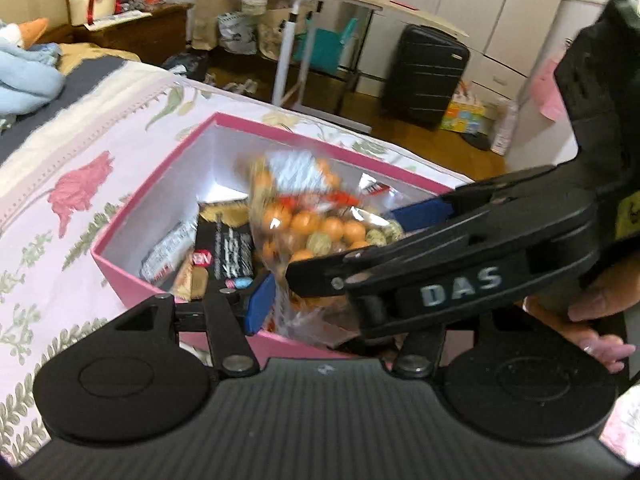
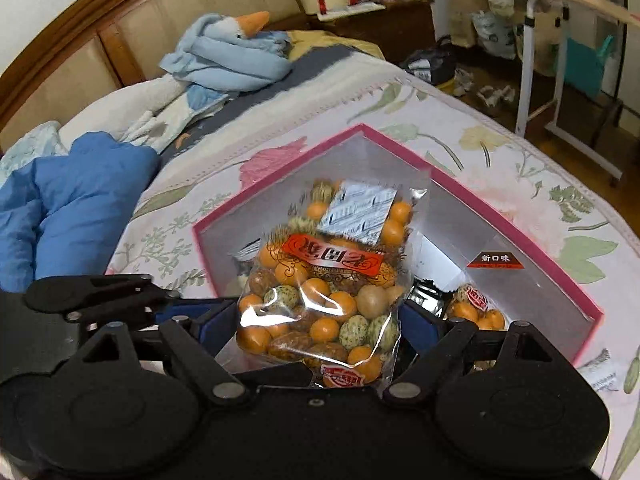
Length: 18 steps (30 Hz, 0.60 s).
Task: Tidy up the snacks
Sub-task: 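Open the right tool to drop the peanut bag into the box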
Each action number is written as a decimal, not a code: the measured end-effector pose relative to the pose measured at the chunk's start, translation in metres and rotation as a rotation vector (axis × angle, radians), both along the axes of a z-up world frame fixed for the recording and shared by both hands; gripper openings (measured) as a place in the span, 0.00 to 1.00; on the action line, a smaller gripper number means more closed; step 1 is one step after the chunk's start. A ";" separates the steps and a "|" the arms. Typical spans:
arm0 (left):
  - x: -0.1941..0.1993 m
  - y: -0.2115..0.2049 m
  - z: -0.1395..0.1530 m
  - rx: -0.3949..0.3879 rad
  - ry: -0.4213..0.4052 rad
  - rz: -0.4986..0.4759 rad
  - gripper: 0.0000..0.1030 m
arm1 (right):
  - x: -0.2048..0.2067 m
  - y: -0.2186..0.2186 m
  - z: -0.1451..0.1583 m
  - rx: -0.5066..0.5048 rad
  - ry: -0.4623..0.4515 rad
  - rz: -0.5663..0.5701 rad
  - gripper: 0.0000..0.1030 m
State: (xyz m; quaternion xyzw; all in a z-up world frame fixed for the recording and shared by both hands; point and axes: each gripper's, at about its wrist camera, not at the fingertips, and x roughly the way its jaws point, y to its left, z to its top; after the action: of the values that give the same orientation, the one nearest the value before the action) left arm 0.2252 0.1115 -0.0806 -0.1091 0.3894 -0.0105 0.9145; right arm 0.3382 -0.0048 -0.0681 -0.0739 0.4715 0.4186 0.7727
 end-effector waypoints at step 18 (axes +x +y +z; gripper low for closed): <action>-0.029 -0.050 0.034 0.031 -0.075 -0.182 0.56 | -0.065 -0.156 0.076 0.146 -0.151 -0.349 0.72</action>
State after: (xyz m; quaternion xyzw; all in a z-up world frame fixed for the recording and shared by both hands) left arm 0.1960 0.0616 -0.0463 -0.0584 0.3634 -0.0916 0.9253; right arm 0.2729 -0.1613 0.0083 0.0339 0.3865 0.3046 0.8699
